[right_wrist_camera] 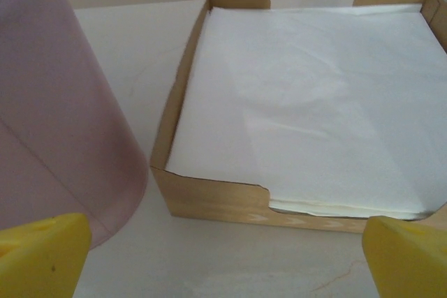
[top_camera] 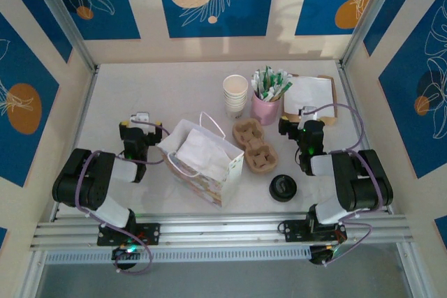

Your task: Pack the takeout coffee

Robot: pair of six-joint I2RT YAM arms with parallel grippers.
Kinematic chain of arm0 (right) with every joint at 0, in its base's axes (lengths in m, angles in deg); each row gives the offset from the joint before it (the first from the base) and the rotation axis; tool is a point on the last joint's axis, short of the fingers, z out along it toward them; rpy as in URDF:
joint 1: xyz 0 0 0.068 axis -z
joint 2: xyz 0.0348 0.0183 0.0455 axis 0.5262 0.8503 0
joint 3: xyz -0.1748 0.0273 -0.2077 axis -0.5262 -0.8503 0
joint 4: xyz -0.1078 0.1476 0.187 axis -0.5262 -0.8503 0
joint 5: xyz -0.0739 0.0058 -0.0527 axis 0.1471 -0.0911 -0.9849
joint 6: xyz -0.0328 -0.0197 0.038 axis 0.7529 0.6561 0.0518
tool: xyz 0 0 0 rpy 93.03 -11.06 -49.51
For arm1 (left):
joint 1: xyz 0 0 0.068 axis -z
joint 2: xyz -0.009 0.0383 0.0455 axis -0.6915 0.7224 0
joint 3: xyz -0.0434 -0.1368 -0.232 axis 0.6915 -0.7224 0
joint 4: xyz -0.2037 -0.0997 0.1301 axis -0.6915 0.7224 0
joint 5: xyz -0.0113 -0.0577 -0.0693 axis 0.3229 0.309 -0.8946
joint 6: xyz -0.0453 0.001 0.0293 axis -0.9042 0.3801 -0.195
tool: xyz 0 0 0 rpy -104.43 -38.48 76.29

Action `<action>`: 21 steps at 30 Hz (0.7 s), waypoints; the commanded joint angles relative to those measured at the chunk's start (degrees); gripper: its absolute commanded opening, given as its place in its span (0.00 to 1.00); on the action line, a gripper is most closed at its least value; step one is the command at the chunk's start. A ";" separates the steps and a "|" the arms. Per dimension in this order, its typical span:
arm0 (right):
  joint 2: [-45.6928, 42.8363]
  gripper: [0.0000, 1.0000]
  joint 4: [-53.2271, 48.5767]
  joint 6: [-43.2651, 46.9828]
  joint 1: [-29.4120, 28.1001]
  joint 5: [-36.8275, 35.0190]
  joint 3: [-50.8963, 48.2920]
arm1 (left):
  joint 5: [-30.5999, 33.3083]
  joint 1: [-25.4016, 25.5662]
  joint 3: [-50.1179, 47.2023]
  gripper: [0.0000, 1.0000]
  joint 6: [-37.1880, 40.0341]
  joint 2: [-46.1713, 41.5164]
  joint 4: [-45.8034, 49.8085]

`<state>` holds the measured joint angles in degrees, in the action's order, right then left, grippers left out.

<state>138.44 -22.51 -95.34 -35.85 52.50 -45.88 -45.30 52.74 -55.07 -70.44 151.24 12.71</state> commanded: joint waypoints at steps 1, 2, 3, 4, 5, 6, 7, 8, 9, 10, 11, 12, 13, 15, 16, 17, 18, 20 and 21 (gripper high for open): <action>0.70 0.99 1.12 -0.59 1.10 1.60 1.23 | -0.98 -0.62 0.99 1.00 -1.22 0.23 0.12; 0.86 0.99 1.74 -0.57 1.16 1.52 1.06 | -1.00 -0.69 0.99 1.00 -1.22 0.27 0.14; 0.56 1.00 0.44 -0.81 1.21 1.54 1.43 | -1.06 -0.67 0.99 1.00 -1.22 0.27 0.12; 0.82 1.00 0.92 -0.84 1.27 1.62 1.46 | -1.01 -0.64 0.99 1.00 -1.22 0.24 0.15; 0.77 1.00 0.65 -0.79 1.29 1.66 1.49 | -1.03 -0.63 0.99 1.00 -1.22 0.26 0.14; 0.67 0.99 0.35 -0.92 1.41 1.73 1.59 | -0.99 -0.61 0.99 1.00 -1.22 0.23 0.15; 0.86 0.99 0.63 -0.93 1.51 1.73 1.59 | -1.00 -0.69 0.99 1.00 -1.22 0.26 0.10; 0.72 1.00 0.26 -1.00 1.54 1.82 1.68 | -0.99 -0.65 0.99 1.00 -1.22 0.27 0.17; 0.78 0.99 0.26 -1.10 1.57 1.89 1.68 | -1.03 -0.70 0.99 1.00 -1.20 0.20 0.12; 0.80 0.99 0.25 -1.10 1.56 1.95 1.68 | -1.05 -0.60 0.99 1.00 -1.22 0.24 0.12; 0.80 0.99 0.10 -1.10 1.64 1.97 1.68 | -1.07 -0.59 0.99 1.00 -1.22 0.19 0.17; 0.80 1.00 0.18 -1.10 1.67 1.91 1.68 | -1.06 -0.67 0.99 1.00 -1.22 0.26 0.14; 0.80 0.99 0.14 -1.10 1.66 1.97 1.67 | -1.02 -0.65 0.99 1.00 -1.22 0.19 0.12; 0.71 0.99 0.21 -1.10 1.66 2.00 1.68 | -1.07 -0.61 0.99 1.00 -1.22 0.27 0.12; 0.71 0.99 0.25 -1.10 1.66 1.97 1.68 | -1.01 -0.62 0.98 1.00 -1.24 0.24 0.12; 0.71 0.99 0.20 -1.10 1.66 1.94 1.68 | -1.04 -0.64 0.94 1.00 -1.22 0.22 0.19; 0.71 0.99 0.20 -1.15 1.66 1.98 1.68 | -0.99 -0.63 0.99 1.00 -1.22 0.26 0.15; 0.71 1.00 0.25 -1.12 1.68 2.04 1.68 | -1.03 -0.62 0.99 1.00 -1.22 0.27 0.13; 0.71 1.00 0.25 -1.10 1.64 2.04 1.68 | -0.99 -0.63 0.99 1.00 -1.22 0.24 0.15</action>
<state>139.10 -23.18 -95.93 -34.50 54.03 -45.48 -45.32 52.74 -55.07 -70.44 151.24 12.71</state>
